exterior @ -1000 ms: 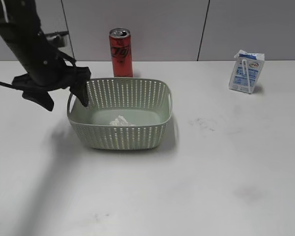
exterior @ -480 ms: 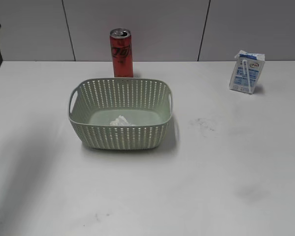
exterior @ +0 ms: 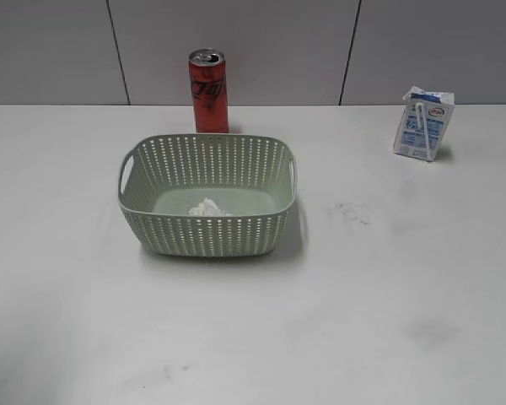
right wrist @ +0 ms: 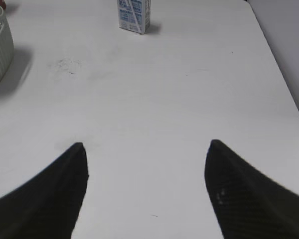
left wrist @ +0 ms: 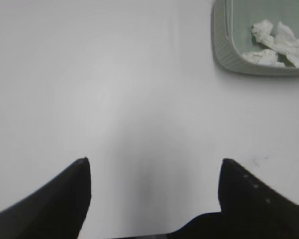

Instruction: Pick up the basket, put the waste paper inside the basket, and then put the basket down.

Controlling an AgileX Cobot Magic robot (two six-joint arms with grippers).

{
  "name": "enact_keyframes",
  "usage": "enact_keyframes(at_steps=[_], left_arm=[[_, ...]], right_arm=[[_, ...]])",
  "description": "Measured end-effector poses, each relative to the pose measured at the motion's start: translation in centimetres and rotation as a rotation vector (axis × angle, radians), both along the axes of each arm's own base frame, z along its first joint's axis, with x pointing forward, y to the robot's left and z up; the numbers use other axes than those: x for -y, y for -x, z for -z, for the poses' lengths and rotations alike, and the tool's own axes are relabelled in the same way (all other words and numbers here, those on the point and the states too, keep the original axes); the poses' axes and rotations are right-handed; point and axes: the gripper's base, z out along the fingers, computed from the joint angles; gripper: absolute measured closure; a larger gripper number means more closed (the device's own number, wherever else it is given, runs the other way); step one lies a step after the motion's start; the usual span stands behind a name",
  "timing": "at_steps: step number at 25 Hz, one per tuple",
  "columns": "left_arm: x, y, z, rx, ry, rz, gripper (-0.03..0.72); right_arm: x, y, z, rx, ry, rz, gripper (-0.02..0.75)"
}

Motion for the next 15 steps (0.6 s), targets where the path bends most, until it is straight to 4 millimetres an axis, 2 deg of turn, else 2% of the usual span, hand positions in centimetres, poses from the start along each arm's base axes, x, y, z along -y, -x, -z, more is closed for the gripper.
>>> enact_keyframes(at_steps=[7,10,15], left_arm=[[-1.4,7.9,3.0,0.116,0.02,-0.006,0.101],[-1.9,10.5,4.8,0.169,0.029,-0.01,0.102],[-2.4,13.6,7.4,0.234,0.041,-0.01,0.102]], right_arm=[[0.0,0.0,0.0,0.0,0.0,0.0,0.187],[0.0,0.0,0.0,0.0,0.0,0.0,0.187],[0.0,0.0,0.0,0.0,0.0,0.0,0.187]])
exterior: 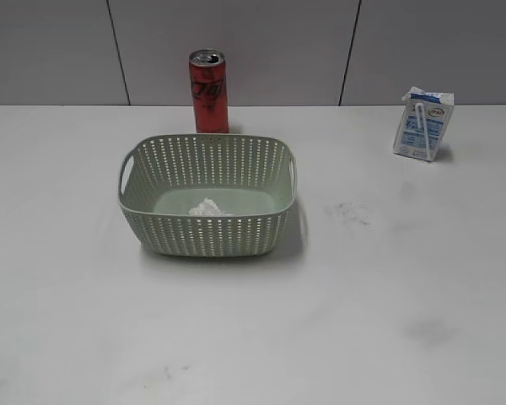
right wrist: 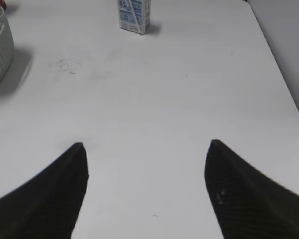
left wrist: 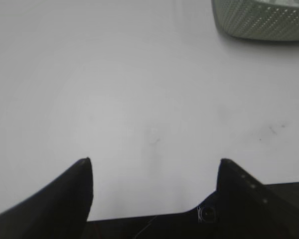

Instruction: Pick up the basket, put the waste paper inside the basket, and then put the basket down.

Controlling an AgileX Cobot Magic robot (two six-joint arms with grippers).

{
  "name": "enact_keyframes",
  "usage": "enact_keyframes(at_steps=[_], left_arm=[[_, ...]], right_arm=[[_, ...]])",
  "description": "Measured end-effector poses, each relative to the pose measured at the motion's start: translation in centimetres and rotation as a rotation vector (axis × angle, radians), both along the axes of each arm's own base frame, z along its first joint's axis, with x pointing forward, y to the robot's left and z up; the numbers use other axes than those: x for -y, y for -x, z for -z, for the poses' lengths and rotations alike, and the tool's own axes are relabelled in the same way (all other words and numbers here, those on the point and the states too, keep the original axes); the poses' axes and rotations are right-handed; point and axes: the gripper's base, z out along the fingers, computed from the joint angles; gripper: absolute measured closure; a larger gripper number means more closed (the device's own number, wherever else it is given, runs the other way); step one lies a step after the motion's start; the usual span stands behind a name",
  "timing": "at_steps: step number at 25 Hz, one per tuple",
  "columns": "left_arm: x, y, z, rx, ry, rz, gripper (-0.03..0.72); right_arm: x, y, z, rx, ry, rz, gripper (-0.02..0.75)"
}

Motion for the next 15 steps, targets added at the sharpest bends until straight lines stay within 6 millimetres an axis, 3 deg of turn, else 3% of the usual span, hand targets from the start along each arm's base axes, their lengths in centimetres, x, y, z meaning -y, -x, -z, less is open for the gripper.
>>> enact_keyframes(at_steps=[3,15], left_arm=[[-0.2,1.3,0.9,0.073,0.014,-0.002,0.102],[-0.8,4.7,0.5,0.322,0.06,-0.005,0.102]], right_arm=[[0.0,0.0,0.0,0.0,0.001,0.0,0.187],[0.0,0.0,0.0,0.0,0.0,-0.001,0.187]])
